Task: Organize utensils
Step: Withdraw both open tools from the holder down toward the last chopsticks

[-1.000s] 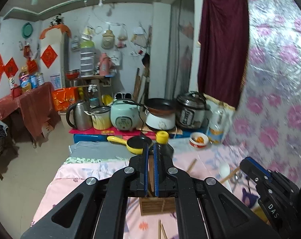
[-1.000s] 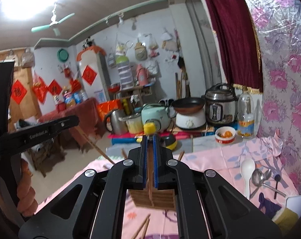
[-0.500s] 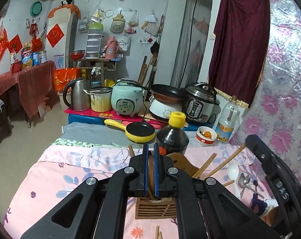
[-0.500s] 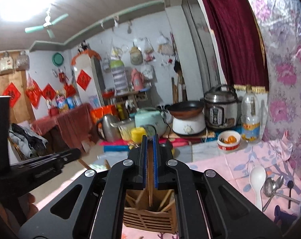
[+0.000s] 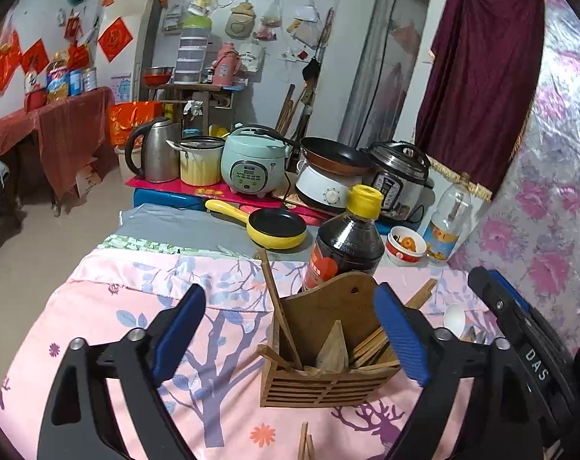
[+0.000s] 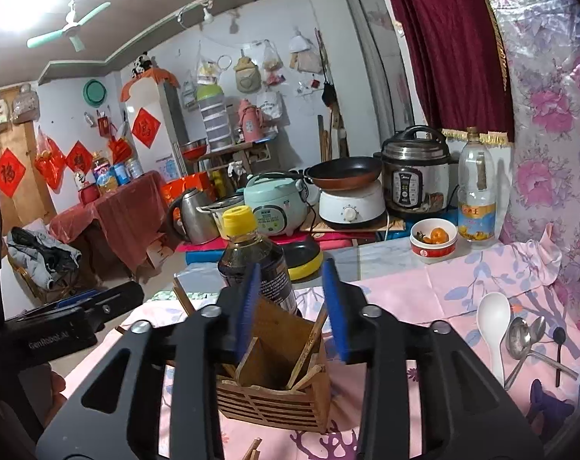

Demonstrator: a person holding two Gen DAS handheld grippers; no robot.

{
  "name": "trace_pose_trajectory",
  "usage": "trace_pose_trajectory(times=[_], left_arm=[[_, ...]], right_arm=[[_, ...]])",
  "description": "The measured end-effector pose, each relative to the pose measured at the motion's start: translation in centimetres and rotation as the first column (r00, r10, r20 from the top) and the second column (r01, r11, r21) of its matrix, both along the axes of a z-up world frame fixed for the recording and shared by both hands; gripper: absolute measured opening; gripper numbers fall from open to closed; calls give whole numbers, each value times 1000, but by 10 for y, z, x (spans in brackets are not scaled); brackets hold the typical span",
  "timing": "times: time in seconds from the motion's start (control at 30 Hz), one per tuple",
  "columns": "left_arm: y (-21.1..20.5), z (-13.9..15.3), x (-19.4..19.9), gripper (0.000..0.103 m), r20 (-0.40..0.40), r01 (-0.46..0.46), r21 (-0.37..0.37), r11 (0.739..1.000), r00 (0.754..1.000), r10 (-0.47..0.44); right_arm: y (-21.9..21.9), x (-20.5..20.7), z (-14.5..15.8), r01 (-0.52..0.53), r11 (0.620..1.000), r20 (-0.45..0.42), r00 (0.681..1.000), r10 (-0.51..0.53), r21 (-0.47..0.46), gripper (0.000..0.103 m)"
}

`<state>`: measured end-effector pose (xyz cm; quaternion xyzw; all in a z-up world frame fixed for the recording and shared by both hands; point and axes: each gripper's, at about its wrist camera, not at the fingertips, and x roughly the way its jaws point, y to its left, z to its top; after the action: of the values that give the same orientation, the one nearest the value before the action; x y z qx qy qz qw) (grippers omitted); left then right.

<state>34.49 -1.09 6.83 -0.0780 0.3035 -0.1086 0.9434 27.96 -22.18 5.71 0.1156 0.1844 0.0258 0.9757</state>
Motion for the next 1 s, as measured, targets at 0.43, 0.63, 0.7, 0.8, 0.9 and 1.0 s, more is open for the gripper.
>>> trace_pose_trajectory(times=[0.43,0.63,0.7,0.8,0.9,1.0], left_arm=[[-6,5,-12,91,16,11,-8,1000,1000,-10],[-21,12,-42,92,70,8,56,998,997,-12],[-24,13,-53,93,80,17,71,997,997,-22],[-27,14,-69,95,101,6,109,994,995,-17],[-26,17,-84,96,126,-18,130,991,992,1],[-23,22,-97,96,143,-28,129,991,990,9]], right_arm=[[2,-10,5,5,1000,17,1000,-6,14,63],[4,-31,6,11,1000,17,1000,-11,11,67],[2,-37,6,13,1000,9,1000,-14,17,67],[-3,-50,8,18,999,6,1000,-18,35,67],[-4,-62,10,22,999,7,1000,-22,29,68],[-7,-77,13,31,999,17,999,-32,23,69]])
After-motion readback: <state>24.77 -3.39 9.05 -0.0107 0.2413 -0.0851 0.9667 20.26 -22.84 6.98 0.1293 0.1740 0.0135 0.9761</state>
